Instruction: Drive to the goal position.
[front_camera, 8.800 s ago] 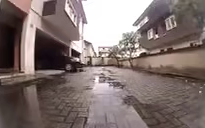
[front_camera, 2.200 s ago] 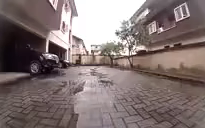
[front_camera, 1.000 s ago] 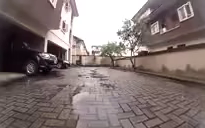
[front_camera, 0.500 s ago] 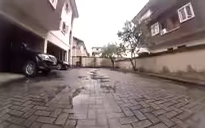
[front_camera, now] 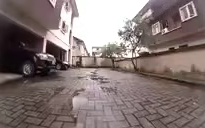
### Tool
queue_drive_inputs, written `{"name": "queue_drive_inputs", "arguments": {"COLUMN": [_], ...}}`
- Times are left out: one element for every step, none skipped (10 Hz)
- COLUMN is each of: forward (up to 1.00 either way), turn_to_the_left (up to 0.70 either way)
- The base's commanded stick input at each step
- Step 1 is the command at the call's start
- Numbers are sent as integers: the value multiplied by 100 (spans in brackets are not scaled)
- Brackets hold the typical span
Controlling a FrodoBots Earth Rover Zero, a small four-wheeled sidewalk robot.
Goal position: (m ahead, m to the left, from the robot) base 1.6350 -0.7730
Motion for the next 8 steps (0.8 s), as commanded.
{"name": "queue_drive_inputs", "arguments": {"forward": [50, 50, 50, 50, 50, 50, 50, 50], "turn_to_the_left": [0, 0, 0, 0, 0, 0, 0, 0]}}
